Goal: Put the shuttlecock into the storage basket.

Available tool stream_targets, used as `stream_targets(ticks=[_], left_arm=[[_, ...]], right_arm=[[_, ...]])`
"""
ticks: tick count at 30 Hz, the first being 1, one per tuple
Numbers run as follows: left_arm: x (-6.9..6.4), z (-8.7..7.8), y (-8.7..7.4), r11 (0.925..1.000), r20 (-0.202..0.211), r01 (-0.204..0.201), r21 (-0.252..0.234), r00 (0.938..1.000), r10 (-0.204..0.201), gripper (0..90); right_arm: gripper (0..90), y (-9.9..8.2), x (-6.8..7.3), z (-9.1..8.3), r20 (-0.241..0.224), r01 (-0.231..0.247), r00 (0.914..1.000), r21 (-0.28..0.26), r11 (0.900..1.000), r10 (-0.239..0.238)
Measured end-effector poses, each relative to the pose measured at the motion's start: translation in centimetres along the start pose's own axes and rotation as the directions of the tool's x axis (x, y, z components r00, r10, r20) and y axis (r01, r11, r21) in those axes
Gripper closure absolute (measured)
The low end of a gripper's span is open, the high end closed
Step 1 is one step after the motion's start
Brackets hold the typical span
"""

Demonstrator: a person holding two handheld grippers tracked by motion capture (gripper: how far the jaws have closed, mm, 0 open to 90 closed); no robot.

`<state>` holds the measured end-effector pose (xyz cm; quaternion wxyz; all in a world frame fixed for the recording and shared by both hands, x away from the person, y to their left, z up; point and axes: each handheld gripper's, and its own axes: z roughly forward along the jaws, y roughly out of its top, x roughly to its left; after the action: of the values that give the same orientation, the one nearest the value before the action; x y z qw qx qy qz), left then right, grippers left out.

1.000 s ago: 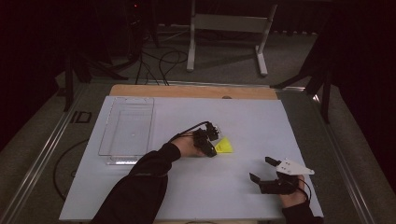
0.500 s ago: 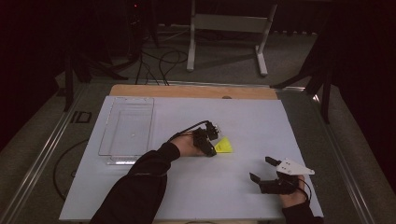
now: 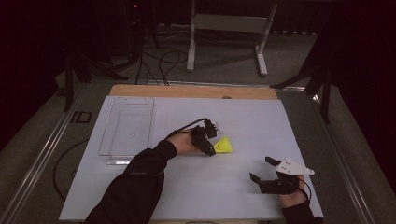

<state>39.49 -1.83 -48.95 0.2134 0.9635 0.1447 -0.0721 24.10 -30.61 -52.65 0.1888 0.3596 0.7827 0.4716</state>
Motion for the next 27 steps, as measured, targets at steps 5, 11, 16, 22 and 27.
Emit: stream_targets(ticks=[5, 11, 16, 22, 27], left_arm=[[0.0, -0.6, -0.1, 1.0, 0.02, 0.008, -0.003, 0.9998, -0.008, 66.0], [0.1, -1.8, -0.3, 1.0, 0.015, -0.002, 0.008, 0.9999, 0.002, 66.0], [0.0, -2.6, -0.4, 1.0, -0.001, 0.007, 0.006, 1.0, -0.007, 66.1], [0.2, -3.8, -0.7, 0.9998, 0.003, 0.02, 0.007, 0.9998, -0.02, 66.1], [0.0, -4.6, -0.8, 0.9998, 0.004, 0.018, 0.012, 0.9998, -0.018, 66.1]], right_arm=[[8.8, 0.0, 0.0, 0.1, -0.002, -0.002, 1.0, 0.0, 1.0, 0.002], [8.8, -0.1, -0.1, 0.1, -0.002, -0.001, 1.0, 0.001, 1.0, 0.001], [8.8, 0.0, 0.0, 0.1, -0.003, -0.003, 1.0, 0.002, 1.0, 0.003], [8.8, 0.0, 0.0, 0.1, -0.002, -0.001, 1.0, 0.0, 1.0, 0.001], [8.8, 0.0, 0.0, 0.1, -0.002, -0.002, 1.0, 0.002, 1.0, 0.002]])
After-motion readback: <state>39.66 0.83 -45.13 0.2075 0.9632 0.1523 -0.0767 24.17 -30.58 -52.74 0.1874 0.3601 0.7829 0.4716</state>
